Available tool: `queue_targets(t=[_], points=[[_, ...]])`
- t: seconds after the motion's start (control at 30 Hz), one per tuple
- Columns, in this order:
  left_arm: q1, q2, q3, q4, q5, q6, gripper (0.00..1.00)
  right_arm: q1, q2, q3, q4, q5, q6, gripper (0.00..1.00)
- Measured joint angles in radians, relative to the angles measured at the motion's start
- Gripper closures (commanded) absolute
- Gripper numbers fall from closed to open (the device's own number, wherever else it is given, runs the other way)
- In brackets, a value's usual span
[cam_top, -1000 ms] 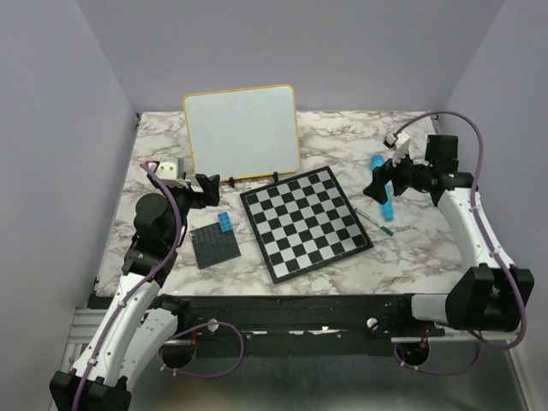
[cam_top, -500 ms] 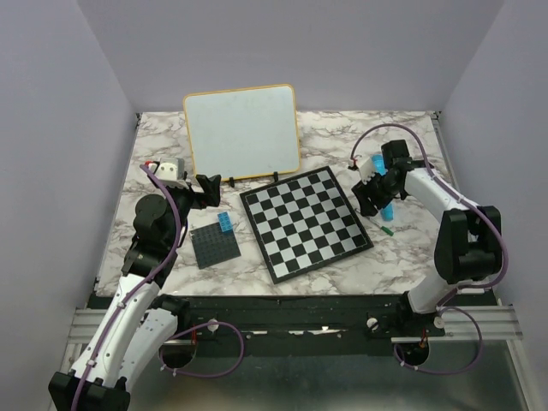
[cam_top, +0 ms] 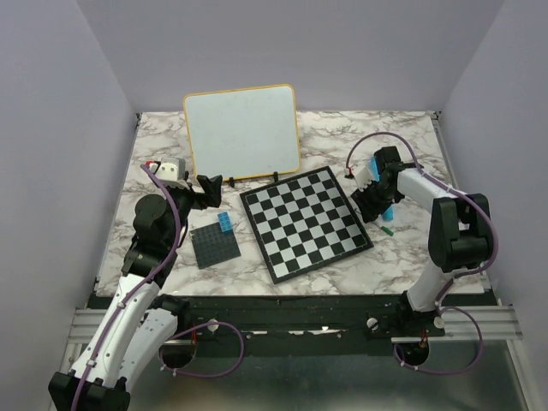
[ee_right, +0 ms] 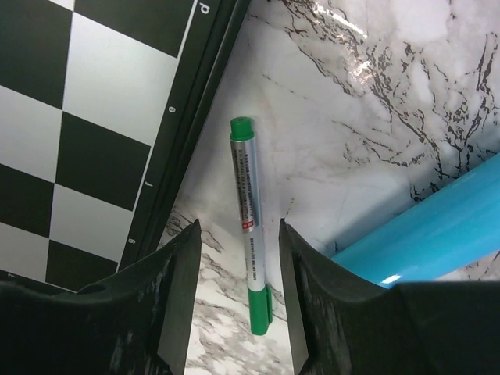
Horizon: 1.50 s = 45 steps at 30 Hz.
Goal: Write a sentence on the whiteboard
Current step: Pick up the whiteboard marker from the center of the board, then pass from the right arm to the left
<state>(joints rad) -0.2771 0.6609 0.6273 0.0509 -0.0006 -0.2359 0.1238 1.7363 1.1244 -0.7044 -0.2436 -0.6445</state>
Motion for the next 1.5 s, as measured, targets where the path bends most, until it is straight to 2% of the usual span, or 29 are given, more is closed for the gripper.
queue_targets(t=[0.5, 0.7, 0.87, 1.0, 1.17, 1.27, 1.43, 1.5], points=[[-0.005, -0.004, 0.001, 0.0, 0.012, -0.001, 0.01, 0.026, 0.048, -0.001, 0.025, 0.078, 0.035, 0.62], [-0.006, -0.004, 0.001, 0.0, 0.013, -0.001, 0.01, 0.028, 0.051, 0.002, 0.023, 0.086, 0.052, 0.74], [-0.006, -0.004, 0.001, 0.0, 0.013, -0.001, 0.01, 0.029, 0.054, 0.006, 0.021, 0.103, 0.068, 0.9], [-0.006, -0.004, 0.001, 0.0, 0.018, -0.003, 0.01, 0.03, 0.055, 0.01, 0.02, 0.119, 0.079, 0.96], [-0.007, -0.003, 0.001, 0.01, 0.11, -0.019, 0.01, 0.029, 0.04, 0.011, 0.023, 0.12, 0.095, 0.96], [-0.009, 0.009, 0.001, 0.04, 0.189, -0.044, 0.01, 0.02, -0.022, 0.012, 0.023, 0.093, 0.107, 0.97], [-0.027, 0.089, 0.021, 0.103, 0.362, -0.116, 0.01, 0.006, -0.183, 0.031, 0.025, -0.013, 0.143, 0.97], [-0.043, 0.169, 0.057, 0.119, 0.44, -0.175, 0.01, 0.003, -0.246, 0.039, 0.032, -0.097, 0.171, 0.97]])
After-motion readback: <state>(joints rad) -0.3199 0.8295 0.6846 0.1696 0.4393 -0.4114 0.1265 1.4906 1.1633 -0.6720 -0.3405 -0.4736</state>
